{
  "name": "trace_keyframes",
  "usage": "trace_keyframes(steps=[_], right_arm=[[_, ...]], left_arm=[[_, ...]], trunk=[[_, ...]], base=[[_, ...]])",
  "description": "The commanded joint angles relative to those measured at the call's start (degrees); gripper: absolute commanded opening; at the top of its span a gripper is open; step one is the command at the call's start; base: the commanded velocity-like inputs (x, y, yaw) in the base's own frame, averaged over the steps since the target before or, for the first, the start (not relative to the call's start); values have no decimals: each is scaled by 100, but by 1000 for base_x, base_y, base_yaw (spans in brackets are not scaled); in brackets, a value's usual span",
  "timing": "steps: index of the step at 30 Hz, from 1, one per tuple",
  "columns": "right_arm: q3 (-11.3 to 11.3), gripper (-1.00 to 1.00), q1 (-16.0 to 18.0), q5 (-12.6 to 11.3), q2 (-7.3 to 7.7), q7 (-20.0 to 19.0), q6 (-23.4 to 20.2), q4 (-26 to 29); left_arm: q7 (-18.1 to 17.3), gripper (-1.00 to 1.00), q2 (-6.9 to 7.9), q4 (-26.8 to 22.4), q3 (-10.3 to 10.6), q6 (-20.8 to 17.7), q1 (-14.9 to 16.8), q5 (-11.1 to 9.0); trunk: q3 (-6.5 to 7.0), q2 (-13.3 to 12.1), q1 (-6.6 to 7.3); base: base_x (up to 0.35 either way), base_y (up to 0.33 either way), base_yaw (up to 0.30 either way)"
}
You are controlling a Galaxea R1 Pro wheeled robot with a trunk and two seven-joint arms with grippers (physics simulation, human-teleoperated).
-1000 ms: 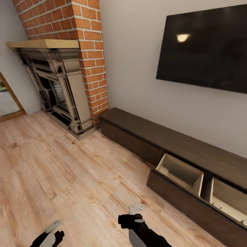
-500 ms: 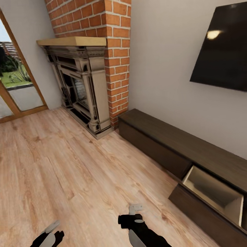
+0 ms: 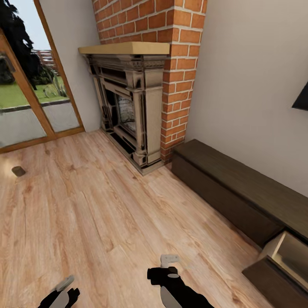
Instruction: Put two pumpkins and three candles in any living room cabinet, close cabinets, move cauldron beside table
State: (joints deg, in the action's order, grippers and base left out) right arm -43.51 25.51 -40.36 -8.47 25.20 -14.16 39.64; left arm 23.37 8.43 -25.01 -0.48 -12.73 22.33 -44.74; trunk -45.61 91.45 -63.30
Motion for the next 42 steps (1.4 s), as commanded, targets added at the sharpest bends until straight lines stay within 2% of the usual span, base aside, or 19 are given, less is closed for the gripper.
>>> trace_keyframes(steps=[1,12,42], right_arm=[[-27,100,7,-33,3,47,-17,8],[-269,100,7,-41,3,47,117,7],[-289,100,7,-35,3,47,133,-1]], left_arm=[[27,100,1,-14,-5,-29,-1,-26],[27,100,1,-7,-5,-21,-1,-26],[27,100,-6,-4,3,-11,-1,32]], trunk=[[-10,2,-2],[-62,2,-2],[-189,2,-2]], base=[[257,247,268],[257,247,268],[275,225,268]])
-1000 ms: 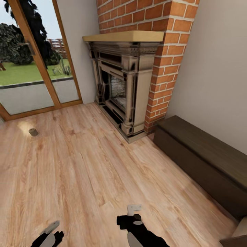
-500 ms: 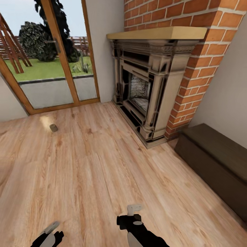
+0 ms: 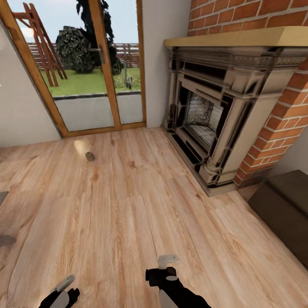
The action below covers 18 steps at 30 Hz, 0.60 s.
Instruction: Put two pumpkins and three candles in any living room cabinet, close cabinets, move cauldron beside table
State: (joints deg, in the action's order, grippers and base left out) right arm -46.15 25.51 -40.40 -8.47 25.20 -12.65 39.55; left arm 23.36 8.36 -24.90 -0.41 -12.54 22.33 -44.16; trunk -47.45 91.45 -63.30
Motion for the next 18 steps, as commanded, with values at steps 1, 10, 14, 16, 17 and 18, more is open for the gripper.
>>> trace_keyframes(steps=[1,10,14,16,17,18], right_arm=[[-26,100,7,-31,3,46,-19,8],[-26,100,7,-30,3,46,-19,9],[-26,100,7,-30,3,43,-20,8],[-36,100,3,-30,3,40,-20,8],[-66,100,-7,-30,3,39,-18,8],[-117,100,-20,-30,3,41,-8,8]], left_arm=[[28,100,2,-15,-4,-29,-1,-25],[28,100,2,-15,2,-29,-1,-23],[28,100,4,-15,12,-29,-1,-23],[28,100,-1,-15,19,-29,-1,-23],[28,100,-4,-15,29,-27,-1,-23],[28,100,-5,-15,35,-15,-1,-23]], trunk=[[-8,2,-3],[-35,2,-3],[-46,2,-3],[-51,2,-3],[-53,2,-3],[-56,2,-3]], base=[[283,208,270],[297,164,272],[329,29,274],[334,7,274],[335,3,274],[335,2,274]])
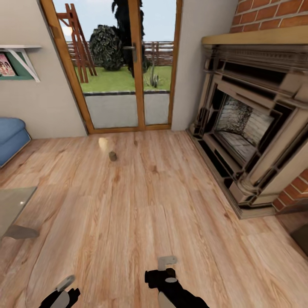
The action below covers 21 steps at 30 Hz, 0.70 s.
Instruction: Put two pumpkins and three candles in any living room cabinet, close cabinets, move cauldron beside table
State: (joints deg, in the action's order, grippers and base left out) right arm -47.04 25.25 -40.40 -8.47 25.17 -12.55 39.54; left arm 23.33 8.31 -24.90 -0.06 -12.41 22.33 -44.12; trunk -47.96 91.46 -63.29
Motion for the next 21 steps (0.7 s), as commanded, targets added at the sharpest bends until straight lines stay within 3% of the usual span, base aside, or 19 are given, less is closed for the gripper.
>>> trace_keyframes(steps=[1,8,17,21], right_arm=[[-95,100,-10,-33,4,47,15,9],[-471,100,-36,-38,4,50,224,-58],[-551,100,-38,-30,-11,50,295,-55],[-552,100,-38,-30,-13,50,284,-53]], left_arm=[[32,100,2,-15,5,-11,0,-26],[32,100,-4,-15,14,34,0,-26],[32,100,-23,-15,15,37,0,-26],[32,100,-26,-15,22,37,0,-26]], trunk=[[-7,2,-3],[-24,2,-3],[-47,2,-3],[-51,2,-3]], base=[[335,1,274],[335,0,274],[336,0,274],[335,-6,116]])
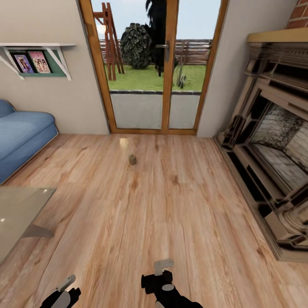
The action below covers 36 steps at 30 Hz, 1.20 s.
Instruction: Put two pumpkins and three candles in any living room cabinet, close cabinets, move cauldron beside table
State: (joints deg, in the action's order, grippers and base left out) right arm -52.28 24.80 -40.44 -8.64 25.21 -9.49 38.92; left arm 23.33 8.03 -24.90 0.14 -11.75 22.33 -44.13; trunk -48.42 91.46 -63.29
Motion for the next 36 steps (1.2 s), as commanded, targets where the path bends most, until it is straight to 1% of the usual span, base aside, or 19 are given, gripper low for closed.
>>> trace_keyframes(steps=[1,9,23,25,28,31,36], right_arm=[[-27,100,7,-25,3,45,-23,10],[-19,100,7,-26,19,45,-20,10],[-35,100,7,-16,12,43,-10,10],[-55,100,7,-16,12,43,-10,10],[-176,100,7,-16,12,44,-4,10],[-241,100,7,-16,12,45,-2,10],[-269,100,7,-16,12,45,-1,10]], left_arm=[[32,100,0,-15,2,-29,-1,-27],[32,100,-5,-15,7,-29,-1,-39],[31,100,-2,-15,9,-29,-1,-43],[31,100,-1,-15,9,-29,-1,-43],[32,100,1,-15,5,-29,-1,-43],[32,100,-1,-15,5,-29,-1,-43],[30,100,-3,-15,9,-29,-1,-43]], trunk=[[-4,2,-3],[9,2,-3],[10,2,-3],[10,2,-3],[10,2,-3],[10,2,-3],[10,2,-3]], base=[[333,-48,28],[321,-90,-110],[330,-4,-6],[331,0,0],[331,0,0],[331,0,0],[331,0,0]])
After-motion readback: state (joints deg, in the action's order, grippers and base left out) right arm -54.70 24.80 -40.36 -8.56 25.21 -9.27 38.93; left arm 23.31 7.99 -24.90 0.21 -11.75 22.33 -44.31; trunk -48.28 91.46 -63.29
